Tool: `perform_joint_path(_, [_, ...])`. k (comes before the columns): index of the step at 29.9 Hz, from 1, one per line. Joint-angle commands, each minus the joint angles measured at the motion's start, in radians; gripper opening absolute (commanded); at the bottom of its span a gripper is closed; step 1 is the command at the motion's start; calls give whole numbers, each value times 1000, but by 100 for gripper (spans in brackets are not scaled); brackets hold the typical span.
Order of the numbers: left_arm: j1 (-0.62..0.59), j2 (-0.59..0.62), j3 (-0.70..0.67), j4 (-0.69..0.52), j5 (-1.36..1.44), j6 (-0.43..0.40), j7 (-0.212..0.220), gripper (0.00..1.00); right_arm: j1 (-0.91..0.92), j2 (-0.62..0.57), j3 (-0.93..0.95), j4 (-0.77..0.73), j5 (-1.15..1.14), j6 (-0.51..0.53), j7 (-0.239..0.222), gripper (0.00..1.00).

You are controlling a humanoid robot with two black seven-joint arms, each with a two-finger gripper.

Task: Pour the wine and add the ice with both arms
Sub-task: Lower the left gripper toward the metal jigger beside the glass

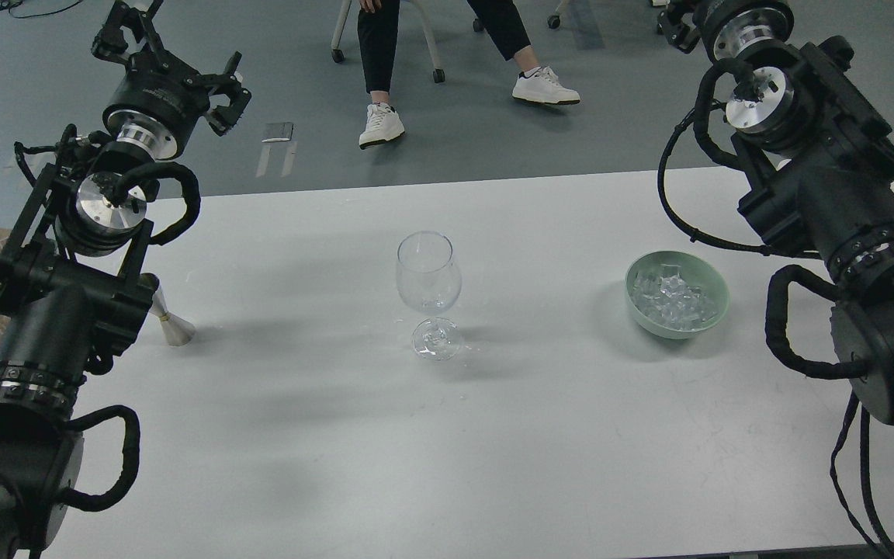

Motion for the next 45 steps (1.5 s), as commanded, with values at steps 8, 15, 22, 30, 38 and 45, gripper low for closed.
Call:
perform_joint_path(8, [-8, 11, 13, 4, 2, 2, -1, 98, -9, 0, -1, 2, 4, -7, 2, 100])
perform_joint_path(15, [-11, 36, -2, 27, -2, -7, -19, 98, 0, 0, 1, 9, 6, 0, 2, 100])
perform_joint_path(22, [-11, 43, -4, 28, -9, 2, -38, 98, -3, 0, -1, 9, 6, 1, 2, 100])
perform_joint_path(30, [-11, 43, 6, 28, -46, 123, -22, 98, -3, 0, -2, 9, 6, 0, 2, 100])
perform_joint_path(38, [-5, 37, 12, 11, -46, 124, -25, 98, -8, 0, -2, 9, 6, 1, 2, 100])
perform_joint_path(45, [3, 33, 12, -38, -46, 111, -32, 98, -9, 0, -2, 11, 6, 0, 2, 100])
